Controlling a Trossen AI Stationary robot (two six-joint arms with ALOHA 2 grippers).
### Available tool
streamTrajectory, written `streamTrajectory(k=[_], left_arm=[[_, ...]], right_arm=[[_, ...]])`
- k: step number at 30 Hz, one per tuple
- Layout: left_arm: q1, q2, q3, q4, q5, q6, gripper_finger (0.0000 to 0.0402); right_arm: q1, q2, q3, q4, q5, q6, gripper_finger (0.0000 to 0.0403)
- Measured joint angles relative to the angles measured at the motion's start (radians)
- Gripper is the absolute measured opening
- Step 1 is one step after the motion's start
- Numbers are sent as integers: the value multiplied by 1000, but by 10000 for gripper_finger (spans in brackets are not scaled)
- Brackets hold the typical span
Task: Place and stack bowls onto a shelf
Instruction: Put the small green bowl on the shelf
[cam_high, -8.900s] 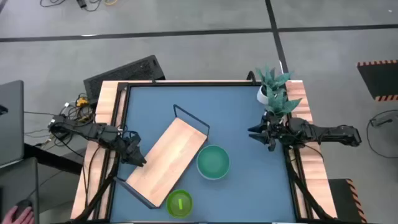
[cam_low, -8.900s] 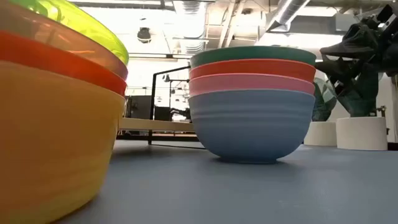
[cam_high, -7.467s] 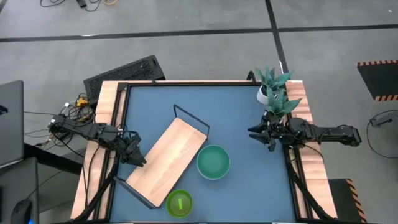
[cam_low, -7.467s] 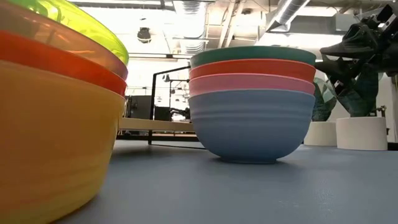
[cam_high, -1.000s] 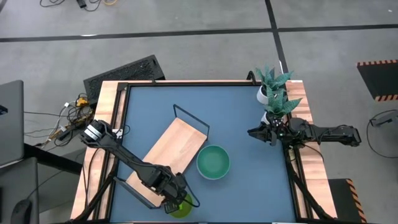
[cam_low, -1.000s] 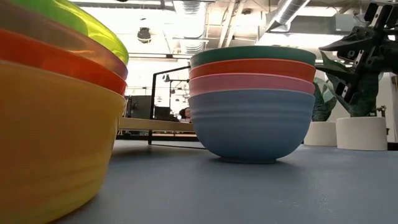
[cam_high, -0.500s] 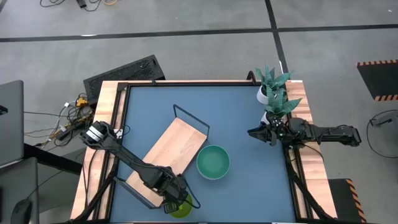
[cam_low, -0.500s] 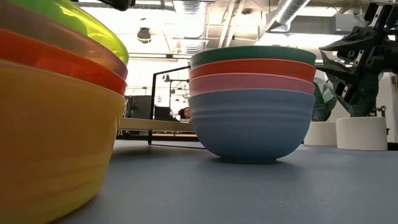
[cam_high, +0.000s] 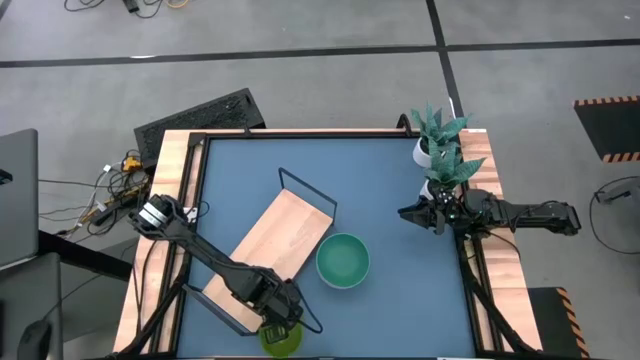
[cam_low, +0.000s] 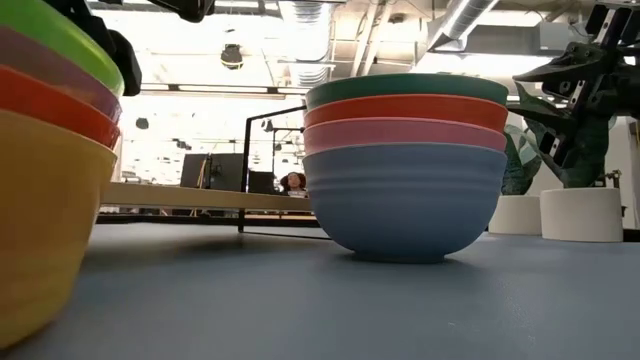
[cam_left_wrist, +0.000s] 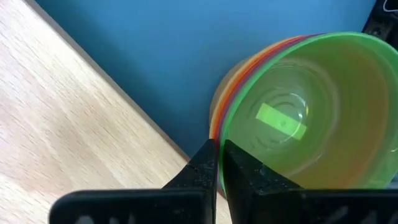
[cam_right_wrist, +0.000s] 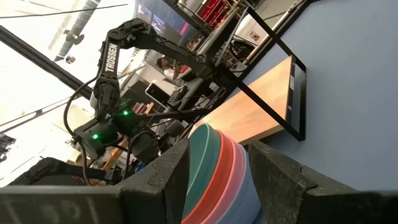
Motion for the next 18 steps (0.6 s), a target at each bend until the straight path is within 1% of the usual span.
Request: streamTrajectory(k=[7,14,18], left_arm=[[3,-3,3,-8,-3,-1,0],[19,-5,111,-182,-100,64,0],[44,-6,156,-240,-103,102,0]], right_arm=[[0,0,0,0,0,0,189],[0,0,0,0,0,0,189],[0,0,0,0,0,0,189]])
